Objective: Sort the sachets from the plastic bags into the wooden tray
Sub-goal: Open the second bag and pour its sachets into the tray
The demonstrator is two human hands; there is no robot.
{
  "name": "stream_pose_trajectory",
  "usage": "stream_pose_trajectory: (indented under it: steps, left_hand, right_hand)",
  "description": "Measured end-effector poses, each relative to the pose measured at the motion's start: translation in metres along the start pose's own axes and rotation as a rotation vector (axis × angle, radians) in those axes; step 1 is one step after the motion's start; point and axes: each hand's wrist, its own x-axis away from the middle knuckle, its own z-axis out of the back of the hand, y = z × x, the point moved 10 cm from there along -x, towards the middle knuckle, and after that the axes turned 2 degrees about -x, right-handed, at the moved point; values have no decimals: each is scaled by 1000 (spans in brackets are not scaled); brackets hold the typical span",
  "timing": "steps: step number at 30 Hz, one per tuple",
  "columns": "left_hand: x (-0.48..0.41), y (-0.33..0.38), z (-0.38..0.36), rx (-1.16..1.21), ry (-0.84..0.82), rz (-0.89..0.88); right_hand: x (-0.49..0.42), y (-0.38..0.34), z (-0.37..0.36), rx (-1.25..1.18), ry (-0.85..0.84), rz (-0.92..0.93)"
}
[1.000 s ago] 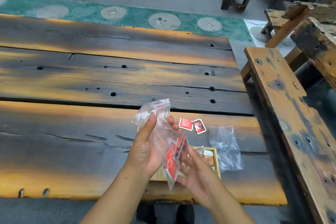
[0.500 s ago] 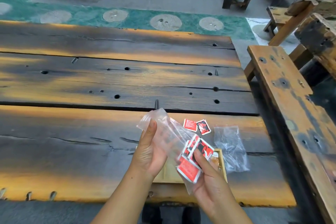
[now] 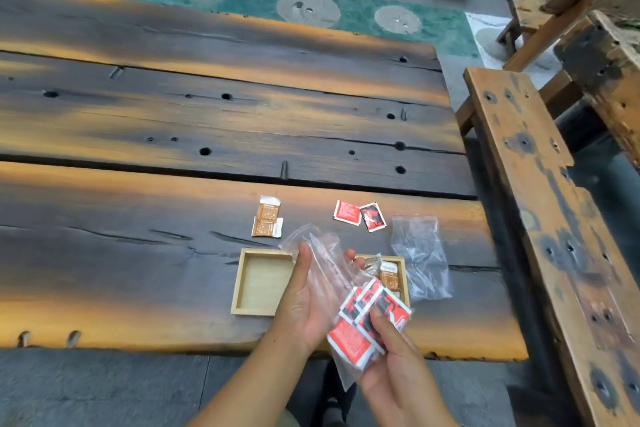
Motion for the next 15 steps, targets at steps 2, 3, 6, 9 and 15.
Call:
stream_pose_trajectory:
  steps: [2, 3, 6, 9, 15]
  left_hand:
    - [-2, -12, 13, -13, 16, 21]
    - [-4, -18, 20, -20, 31, 36]
    - [-7, -34, 41, -17, 60, 97]
    - [-7, -44, 56, -28, 53, 147]
    - [-12, -48, 63, -111, -6, 173]
  right_hand:
    - [2, 8, 23, 42, 93, -49]
    - [3, 11, 34, 57, 134, -67]
    - [5, 18, 52, 109, 198, -113]
    - [6, 25, 57, 162, 235, -147]
    - [7, 28, 59, 250, 253, -124]
